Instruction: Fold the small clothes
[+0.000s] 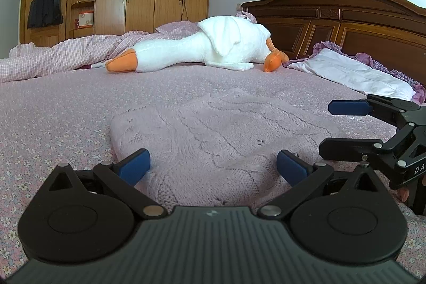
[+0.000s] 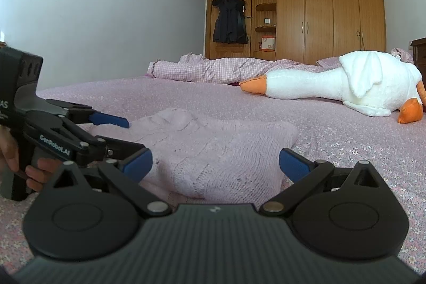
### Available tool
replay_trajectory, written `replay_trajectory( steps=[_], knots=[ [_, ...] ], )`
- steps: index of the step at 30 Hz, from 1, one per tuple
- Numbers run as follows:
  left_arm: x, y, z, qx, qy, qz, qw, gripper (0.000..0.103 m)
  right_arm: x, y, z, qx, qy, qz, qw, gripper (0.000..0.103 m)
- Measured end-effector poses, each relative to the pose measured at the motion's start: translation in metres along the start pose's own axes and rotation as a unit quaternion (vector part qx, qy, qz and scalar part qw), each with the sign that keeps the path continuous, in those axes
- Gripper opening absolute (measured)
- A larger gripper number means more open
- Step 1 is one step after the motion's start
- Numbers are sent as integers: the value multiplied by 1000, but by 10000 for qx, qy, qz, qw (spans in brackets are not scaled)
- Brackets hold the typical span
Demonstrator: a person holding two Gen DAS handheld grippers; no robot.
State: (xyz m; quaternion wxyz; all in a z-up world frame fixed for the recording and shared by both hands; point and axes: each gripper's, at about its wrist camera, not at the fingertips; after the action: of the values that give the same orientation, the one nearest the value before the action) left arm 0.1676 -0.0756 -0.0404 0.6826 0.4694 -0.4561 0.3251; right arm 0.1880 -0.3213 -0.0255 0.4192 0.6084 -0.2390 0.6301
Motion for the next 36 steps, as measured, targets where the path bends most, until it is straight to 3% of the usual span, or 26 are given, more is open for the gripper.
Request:
replay_trajectory(
  steps=[36],
  knots=[
    [-1, -3, -3, 0, 19, -85, 10000, 103, 0, -7, 2, 21, 53, -125, 9999, 103]
  ],
)
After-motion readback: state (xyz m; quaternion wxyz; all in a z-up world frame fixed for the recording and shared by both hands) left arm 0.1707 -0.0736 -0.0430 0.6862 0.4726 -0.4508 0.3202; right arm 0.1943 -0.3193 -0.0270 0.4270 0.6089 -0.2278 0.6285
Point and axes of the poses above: each gripper's, at about its wrist camera, not at the fingertips, and y roughly against the way its jaws point, z to its right, x to its top, and after that the axes turned 7 degrees about y, right-handed
